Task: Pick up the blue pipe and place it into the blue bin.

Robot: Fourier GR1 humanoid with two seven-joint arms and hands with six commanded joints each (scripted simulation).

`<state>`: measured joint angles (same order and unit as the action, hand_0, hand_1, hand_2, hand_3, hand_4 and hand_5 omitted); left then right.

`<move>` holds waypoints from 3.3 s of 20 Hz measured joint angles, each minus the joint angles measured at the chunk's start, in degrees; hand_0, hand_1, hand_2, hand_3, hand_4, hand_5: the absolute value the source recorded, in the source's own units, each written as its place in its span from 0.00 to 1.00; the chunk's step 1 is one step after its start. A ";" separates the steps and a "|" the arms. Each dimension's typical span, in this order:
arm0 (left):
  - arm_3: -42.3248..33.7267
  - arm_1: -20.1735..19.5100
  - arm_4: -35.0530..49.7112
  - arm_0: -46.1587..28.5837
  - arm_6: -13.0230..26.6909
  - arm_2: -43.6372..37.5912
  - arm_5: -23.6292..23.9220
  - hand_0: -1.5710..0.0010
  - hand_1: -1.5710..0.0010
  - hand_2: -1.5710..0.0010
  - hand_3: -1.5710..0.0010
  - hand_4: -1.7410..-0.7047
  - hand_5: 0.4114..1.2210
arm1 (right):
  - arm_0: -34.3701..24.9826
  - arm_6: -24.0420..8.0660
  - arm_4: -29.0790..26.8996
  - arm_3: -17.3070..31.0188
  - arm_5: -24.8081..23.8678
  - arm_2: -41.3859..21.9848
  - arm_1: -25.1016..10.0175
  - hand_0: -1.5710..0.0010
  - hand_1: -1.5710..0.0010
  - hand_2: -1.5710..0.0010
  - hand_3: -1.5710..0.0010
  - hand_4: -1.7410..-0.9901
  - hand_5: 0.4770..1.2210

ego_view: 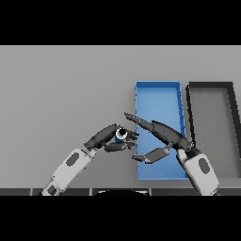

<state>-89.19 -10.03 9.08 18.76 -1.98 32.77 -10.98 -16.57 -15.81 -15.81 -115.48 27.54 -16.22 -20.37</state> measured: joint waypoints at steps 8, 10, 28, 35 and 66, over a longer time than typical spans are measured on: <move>1.84 0.50 1.03 0.22 -2.00 -0.11 -2.46 0.00 0.00 0.00 0.03 0.01 1.00 | -9.64 -4.49 0.55 7.10 2.26 -5.13 5.76 1.00 1.00 1.00 1.00 0.69 0.05; 2.39 -0.01 1.48 0.33 -2.22 -0.68 -3.04 0.00 0.00 0.00 0.04 0.01 1.00 | -11.77 -5.47 -0.44 8.85 2.41 -4.63 6.33 1.00 1.00 0.99 1.00 0.69 0.05; -0.22 -0.26 0.85 -0.43 -3.47 -0.63 -2.28 0.06 0.07 0.06 0.65 0.01 0.99 | -17.17 -2.98 0.75 16.09 4.91 -6.91 12.72 0.06 0.06 0.06 0.08 0.37 0.82; 1.26 -2.02 -1.39 1.72 -3.26 1.35 -3.37 0.38 0.49 0.48 0.79 0.38 1.00 | -14.89 -1.32 -0.19 14.55 5.36 -7.13 13.35 0.01 0.01 0.01 0.02 0.35 0.96; -0.22 -3.05 -5.39 -1.78 4.95 -0.41 -4.42 1.00 1.00 1.00 1.00 0.84 0.09 | -33.92 -17.23 -26.13 13.12 -7.36 5.57 13.98 0.00 0.00 0.00 0.00 0.33 1.00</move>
<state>-89.41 -13.09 3.70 16.97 2.97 32.35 -15.40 -50.50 -33.05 -41.94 -102.36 20.17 -10.65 -6.38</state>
